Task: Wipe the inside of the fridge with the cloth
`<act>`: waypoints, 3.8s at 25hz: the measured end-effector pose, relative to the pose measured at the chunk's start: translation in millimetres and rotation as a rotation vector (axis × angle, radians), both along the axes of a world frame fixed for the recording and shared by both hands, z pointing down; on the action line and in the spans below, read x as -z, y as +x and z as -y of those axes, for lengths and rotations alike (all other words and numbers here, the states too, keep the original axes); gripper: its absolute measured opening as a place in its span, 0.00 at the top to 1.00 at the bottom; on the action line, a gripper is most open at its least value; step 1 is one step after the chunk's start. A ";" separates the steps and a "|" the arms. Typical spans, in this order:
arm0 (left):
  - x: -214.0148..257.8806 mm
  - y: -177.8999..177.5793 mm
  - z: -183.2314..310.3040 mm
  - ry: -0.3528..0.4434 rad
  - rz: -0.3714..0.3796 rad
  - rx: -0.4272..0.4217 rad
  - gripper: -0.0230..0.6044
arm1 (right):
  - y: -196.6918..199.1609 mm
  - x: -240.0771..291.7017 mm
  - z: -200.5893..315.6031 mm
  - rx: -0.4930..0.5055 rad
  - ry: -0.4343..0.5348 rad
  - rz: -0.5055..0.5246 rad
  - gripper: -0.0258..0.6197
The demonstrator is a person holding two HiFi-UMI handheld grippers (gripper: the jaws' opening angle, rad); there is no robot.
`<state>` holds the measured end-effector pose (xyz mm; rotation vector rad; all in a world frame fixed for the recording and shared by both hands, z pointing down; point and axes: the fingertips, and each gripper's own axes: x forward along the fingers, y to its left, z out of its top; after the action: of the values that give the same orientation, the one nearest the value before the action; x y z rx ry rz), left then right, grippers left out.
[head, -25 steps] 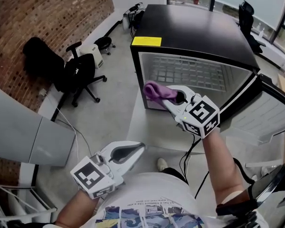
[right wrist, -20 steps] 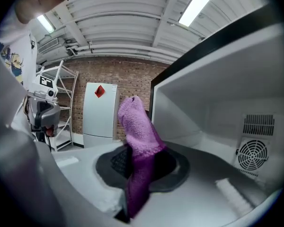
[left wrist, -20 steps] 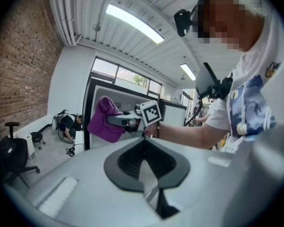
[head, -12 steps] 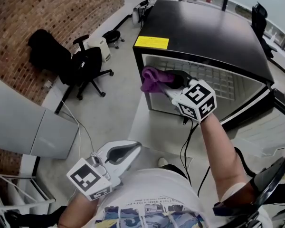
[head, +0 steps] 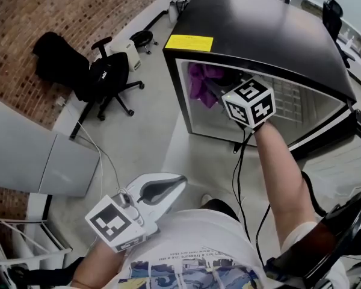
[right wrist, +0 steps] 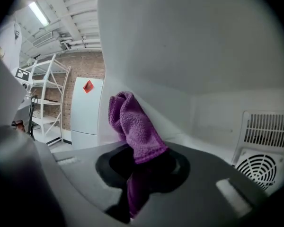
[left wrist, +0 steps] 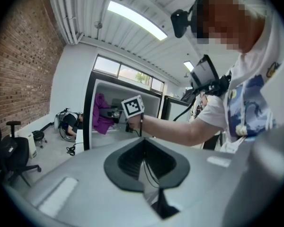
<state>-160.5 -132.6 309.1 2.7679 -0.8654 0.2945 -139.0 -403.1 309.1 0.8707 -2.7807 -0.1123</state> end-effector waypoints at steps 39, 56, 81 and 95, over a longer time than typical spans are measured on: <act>-5.4 14.0 -25.6 0.096 0.004 -0.104 0.95 | 59.3 8.5 119.6 -0.629 0.077 -0.105 0.88; 0.6 3.5 -38.0 0.089 -0.045 -0.112 0.95 | 97.0 9.0 119.2 -0.746 0.009 -0.020 0.88; -0.7 33.3 -45.9 0.066 -0.118 -0.235 0.95 | 248.5 10.3 74.5 -1.075 0.001 -0.043 0.88; -11.8 50.2 -33.8 0.029 -0.061 -0.314 0.95 | 308.7 -2.1 60.4 -1.247 -0.079 -0.010 0.88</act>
<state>-110.3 -98.7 320.8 2.9180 -0.4212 0.2486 169.7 -463.6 311.1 2.2947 -1.7337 0.1982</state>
